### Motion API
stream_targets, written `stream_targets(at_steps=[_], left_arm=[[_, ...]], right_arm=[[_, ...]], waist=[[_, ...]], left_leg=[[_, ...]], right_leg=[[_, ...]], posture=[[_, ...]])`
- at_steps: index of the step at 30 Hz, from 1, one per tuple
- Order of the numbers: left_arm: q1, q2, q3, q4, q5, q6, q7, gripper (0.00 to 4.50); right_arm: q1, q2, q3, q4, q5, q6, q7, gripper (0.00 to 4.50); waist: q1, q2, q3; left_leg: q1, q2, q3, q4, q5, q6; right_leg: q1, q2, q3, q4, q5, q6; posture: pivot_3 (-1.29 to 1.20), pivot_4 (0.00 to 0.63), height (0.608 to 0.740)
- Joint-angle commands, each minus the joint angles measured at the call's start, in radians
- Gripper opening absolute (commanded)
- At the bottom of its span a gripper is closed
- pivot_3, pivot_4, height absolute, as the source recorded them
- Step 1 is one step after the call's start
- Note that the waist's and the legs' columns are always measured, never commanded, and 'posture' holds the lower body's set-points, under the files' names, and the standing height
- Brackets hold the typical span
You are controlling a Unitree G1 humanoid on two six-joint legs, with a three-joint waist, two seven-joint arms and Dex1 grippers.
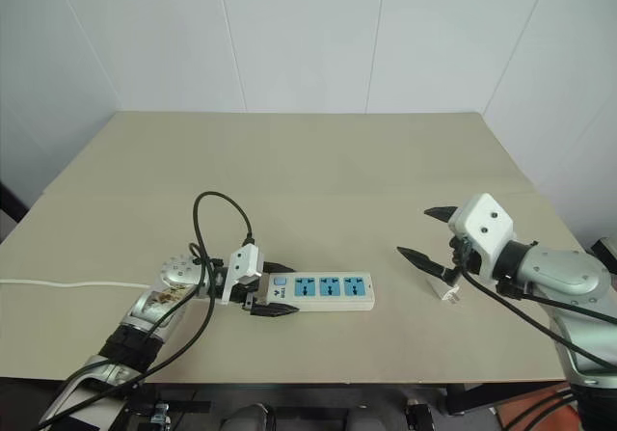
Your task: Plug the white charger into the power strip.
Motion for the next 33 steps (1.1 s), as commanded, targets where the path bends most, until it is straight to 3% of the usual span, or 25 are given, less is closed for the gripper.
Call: stream_targets(at_steps=[1, 6, 19, 24, 33], left_arm=[[0.001, 0.007, -0.017, -0.01, 0.023, -0.035, -0.002, 3.32], [0.007, 0.002, -0.027, -0.001, 0.027, -0.05, -0.009, 3.32], [0.034, -0.009, -0.037, 0.036, 0.048, -0.05, 0.041, 3.32], [0.04, -0.017, -0.045, 0.036, 0.054, -0.051, 0.054, 3.32], [0.045, -0.025, -0.053, 0.033, 0.054, -0.052, 0.067, 3.32]], right_arm=[[-0.022, -0.03, -0.054, -0.033, 0.043, 0.155, -0.05, 4.5], [-0.189, -0.079, -0.007, 0.001, 0.102, 0.57, -0.157, 4.5], [-0.582, -0.122, 0.237, 0.175, 0.112, 1.133, -0.219, 4.5], [-0.654, -0.168, 0.377, 0.226, 0.138, 1.195, -0.172, 4.5], [-0.725, -0.187, 0.576, 0.325, 0.12, 1.147, -0.106, 4.5]], waist=[[0.0, 0.0, 0.0], [-0.003, 0.0, 0.0], [0.001, 0.0, 0.0], [0.005, 0.001, 0.0], [0.004, 0.001, 0.0]], left_leg=[[0.0, 0.0, 0.0, 0.0, 0.0, 0.0], [0.0, 0.0, 0.0, 0.0, 0.0, 0.0], [-0.001, 0.0, 0.0, 0.001, 0.0, 0.001], [-0.002, 0.0, 0.0, 0.0, 0.0, 0.001], [-0.001, 0.0, 0.001, 0.001, 0.0, 0.001]], right_leg=[[0.0, 0.0, 0.0, 0.0, 0.0, 0.0], [0.0, 0.0, 0.0, 0.0, 0.001, -0.002], [-0.001, -0.001, 0.0, 0.0, 0.002, -0.004], [-0.002, -0.001, 0.0, -0.001, 0.002, -0.005], [-0.002, -0.001, 0.0, 0.0, 0.001, -0.004]], posture=[[0.0, 0.15, 0.74], [0.0, 0.15, 0.74], [0.0, 0.15, 0.74], [0.0, 0.15, 0.74], [0.0, 0.15, 0.74]])
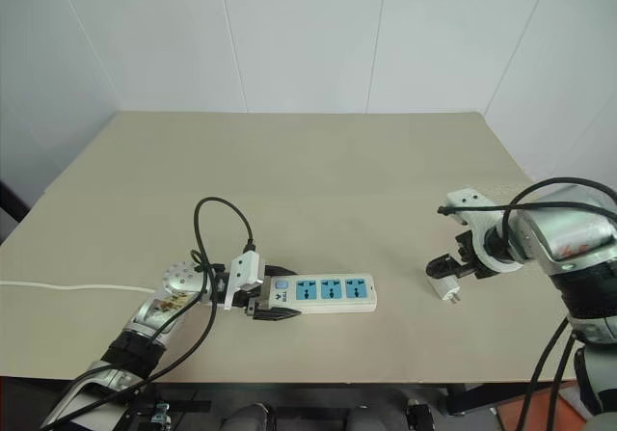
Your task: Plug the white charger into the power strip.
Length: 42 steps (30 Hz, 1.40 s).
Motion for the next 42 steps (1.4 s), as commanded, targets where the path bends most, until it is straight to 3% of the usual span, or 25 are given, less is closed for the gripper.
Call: stream_targets(at_steps=[1, 12, 31, 41, 42], left_arm=[[0.019, -0.007, -0.031, 0.007, 0.044, 0.013, 0.025, 3.32], [0.031, -0.001, -0.031, -0.001, 0.041, 0.012, 0.029, 3.32], [0.065, 0.018, -0.029, -0.066, 0.036, 0.046, 0.051, 3.32], [0.062, 0.025, -0.029, -0.065, 0.036, 0.047, 0.052, 3.32], [0.06, 0.026, -0.029, -0.062, 0.036, 0.045, 0.05, 3.32]], right_arm=[[-0.055, -0.013, 0.048, 0.024, -0.011, -0.032, 0.033, 4.5], [-0.084, 0.049, 0.173, 0.145, -0.069, -0.114, 0.067, 4.5], [-0.096, 0.127, 0.262, 0.264, -0.169, -0.176, 0.14, 4.5], [-0.085, 0.12, 0.259, 0.198, -0.176, -0.153, 0.171, 1.23], [-0.088, 0.123, 0.249, 0.188, -0.174, -0.143, 0.166, 1.13]], waist=[[0.0, 0.0, 0.0], [0.001, 0.0, 0.0], [-0.004, 0.0, 0.0], [-0.005, 0.0, 0.0], [-0.005, 0.0, 0.0]], left_leg=[[0.0, 0.0, 0.0, 0.0, 0.0, 0.0], [0.0, 0.0, 0.0, 0.0, 0.0, 0.0], [0.0, 0.0, 0.0, 0.0, 0.0, 0.0], [0.0, 0.0, 0.0, 0.0, 0.0, 0.0], [0.0, 0.0, 0.0, 0.0, 0.0, 0.0]], right_leg=[[0.0, 0.0, 0.0, 0.0, 0.0, 0.0], [0.0, 0.0, 0.0, 0.0, 0.0, 0.0], [0.0, 0.0, 0.0, 0.001, 0.0, 0.0], [0.0, 0.001, 0.0, 0.001, 0.0, 0.001], [0.0, 0.001, 0.0, 0.001, 0.0, 0.001]], posture=[[0.0, 0.15, 0.74], [0.0, 0.15, 0.74], [0.0, 0.15, 0.74], [0.0, 0.15, 0.74], [0.0, 0.15, 0.74]])
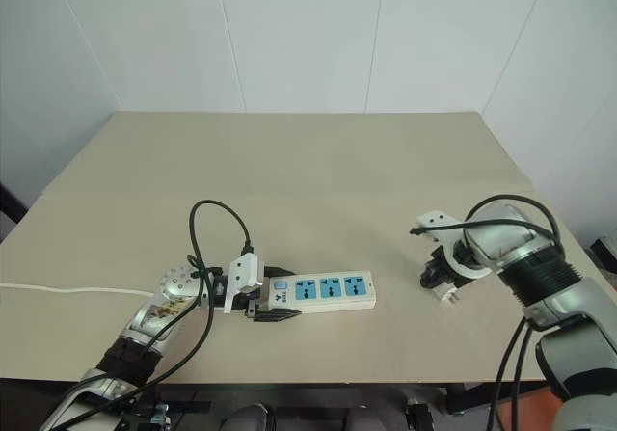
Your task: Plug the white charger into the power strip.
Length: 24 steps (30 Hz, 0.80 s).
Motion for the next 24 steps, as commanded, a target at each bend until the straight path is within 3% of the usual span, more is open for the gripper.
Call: stream_targets(at_steps=[1, 5, 10, 15, 18, 24], left_arm=[[0.014, 0.014, -0.028, 0.012, 0.037, 0.006, -0.007, 3.32], [0.002, 0.023, -0.028, 0.028, 0.037, -0.006, -0.024, 3.32], [-0.034, 0.024, -0.026, 0.081, 0.03, -0.047, -0.062, 3.32], [-0.053, 0.019, -0.018, 0.129, 0.018, -0.073, -0.084, 3.32], [-0.053, 0.02, -0.02, 0.15, 0.024, -0.086, -0.09, 3.32], [-0.047, 0.011, -0.006, 0.167, 0.005, -0.075, -0.099, 3.32]], right_arm=[[-0.008, -0.004, -0.036, -0.07, 0.011, 0.025, -0.002, 1.13], [-0.035, 0.011, -0.129, -0.16, 0.026, 0.02, -0.026, 1.13], [0.065, 0.134, -0.461, -0.249, 0.056, -0.277, -0.123, 1.13], [0.222, 0.302, -0.642, -0.337, 0.098, -0.524, -0.182, 1.13], [0.315, 0.386, -0.67, -0.382, 0.145, -0.638, -0.141, 1.13], [0.477, 0.471, -0.587, -0.422, 0.17, -0.892, 0.018, 1.13]], waist=[[0.0, 0.0, 0.0], [-0.001, 0.0, 0.0], [0.0, 0.0, 0.0], [0.0, -0.001, 0.0], [-0.003, -0.001, 0.0], [-0.007, -0.001, 0.0]], left_leg=[[0.0, 0.0, 0.0, 0.0, 0.0, 0.0], [-0.001, 0.0, 0.0, 0.0, 0.0, 0.0], [-0.002, 0.0, 0.0, -0.001, 0.0, 0.0], [-0.001, 0.0, -0.001, -0.001, 0.0, 0.0], [-0.001, 0.0, -0.001, -0.001, 0.0, 0.0], [0.002, 0.001, 0.0, -0.001, 0.0, 0.0]], right_leg=[[0.0, 0.0, 0.0, 0.0, 0.0, 0.0], [-0.002, 0.0, 0.0, 0.001, 0.0, 0.0], [-0.002, 0.001, 0.0, 0.001, -0.001, 0.003], [-0.001, 0.001, -0.001, 0.0, 0.0, 0.001], [-0.001, 0.001, 0.0, 0.002, 0.0, 0.001], [0.001, 0.002, 0.0, 0.002, -0.003, 0.005]], posture=[[0.0, 0.15, 0.74], [0.0, 0.15, 0.74], [0.0, 0.15, 0.74], [0.0, 0.15, 0.74], [0.0, 0.15, 0.74], [0.0, 0.15, 0.74]])
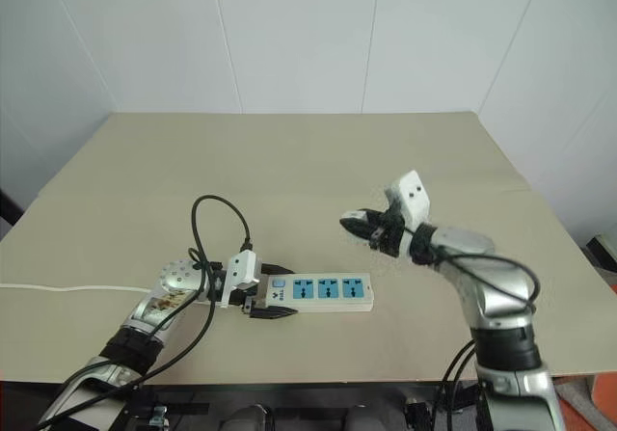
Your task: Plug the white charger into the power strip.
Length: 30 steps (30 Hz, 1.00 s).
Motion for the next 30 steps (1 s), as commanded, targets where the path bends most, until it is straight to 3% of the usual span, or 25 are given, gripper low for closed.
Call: stream_targets(at_steps=[1, 4, 16, 30], left_arm=[[0.02, 0.006, -0.013, 0.038, 0.019, 0.014, -0.014, 3.32], [0.027, 0.006, -0.007, 0.033, 0.017, 0.023, -0.016, 3.32], [0.011, 0.015, -0.002, 0.043, 0.025, 0.029, -0.037, 3.32], [0.02, 0.018, -0.003, 0.034, 0.033, 0.042, -0.033, 3.32]], right_arm=[[0.028, 0.04, 0.022, -0.039, 0.073, -0.085, 0.085, 1.13], [0.036, 0.087, 0.03, -0.02, 0.106, -0.112, 0.111, 1.13], [0.038, 0.14, 0.205, 0.209, -0.101, -0.468, 0.203, 1.13], [-0.005, 0.21, 0.243, 0.322, -0.149, -0.573, 0.206, 1.13]], waist=[[-0.002, 0.0, 0.0], [-0.002, 0.0, 0.0], [-0.004, 0.0, 0.0], [-0.015, 0.0, 0.0]], left_leg=[[0.0, 0.0, 0.0, 0.0, 0.0, 0.0], [0.0, 0.0, 0.0, 0.0, 0.0, 0.0], [0.001, 0.001, 0.0, 0.0, 0.0, 0.0], [0.003, 0.002, 0.0, 0.0, 0.0, 0.0]], right_leg=[[0.0, 0.0, 0.0, 0.0, 0.0, 0.0], [0.0, 0.0, 0.0, 0.001, 0.0, -0.001], [0.0, 0.001, 0.0, 0.001, 0.0, -0.001], [0.001, 0.002, 0.0, 0.002, 0.0, -0.001]], posture=[[0.0, 0.15, 0.74], [0.0, 0.15, 0.74], [0.0, 0.15, 0.74], [0.0, 0.15, 0.74]])
